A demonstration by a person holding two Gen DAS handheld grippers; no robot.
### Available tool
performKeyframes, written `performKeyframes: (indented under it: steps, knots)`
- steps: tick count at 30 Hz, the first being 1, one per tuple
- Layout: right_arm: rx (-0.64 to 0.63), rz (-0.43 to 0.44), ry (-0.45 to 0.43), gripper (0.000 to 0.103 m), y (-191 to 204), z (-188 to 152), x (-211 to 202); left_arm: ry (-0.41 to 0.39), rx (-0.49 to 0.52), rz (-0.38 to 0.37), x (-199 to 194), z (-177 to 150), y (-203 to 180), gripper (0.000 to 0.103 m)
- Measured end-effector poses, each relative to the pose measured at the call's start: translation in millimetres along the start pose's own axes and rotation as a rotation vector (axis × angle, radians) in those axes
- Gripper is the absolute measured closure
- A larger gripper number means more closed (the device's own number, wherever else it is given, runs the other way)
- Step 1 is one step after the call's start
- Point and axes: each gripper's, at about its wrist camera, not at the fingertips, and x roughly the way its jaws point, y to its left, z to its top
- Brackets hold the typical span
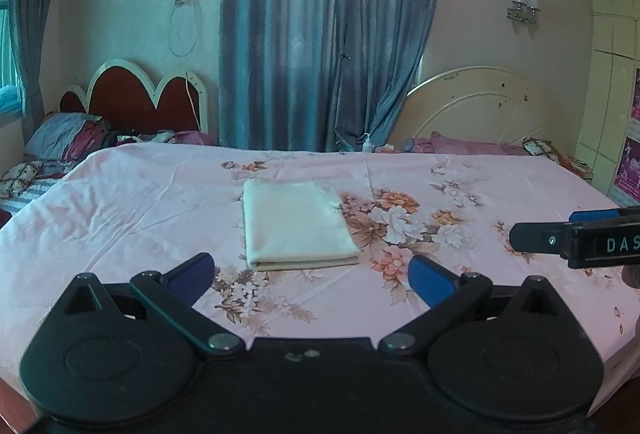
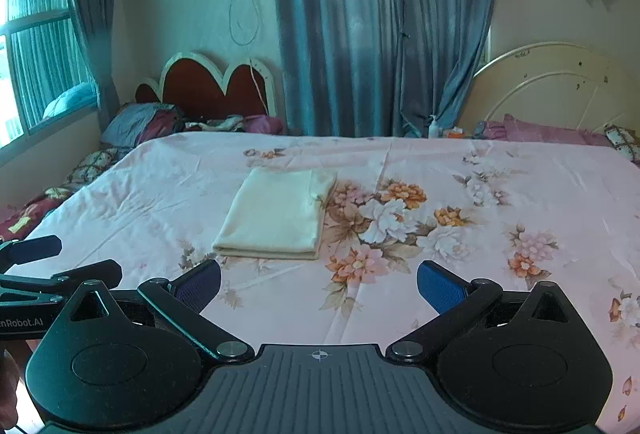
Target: Fold small clothes
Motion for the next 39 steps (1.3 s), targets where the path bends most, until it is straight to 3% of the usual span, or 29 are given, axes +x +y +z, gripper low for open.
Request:
performKeyframes:
  steps: [39]
  knots:
    - [-0.022, 0.001, -0.036, 0.0, -12.3, 12.1, -16.7, -0.028, 0.025, 0.014, -1.8, 8.7, -7.7, 0.0]
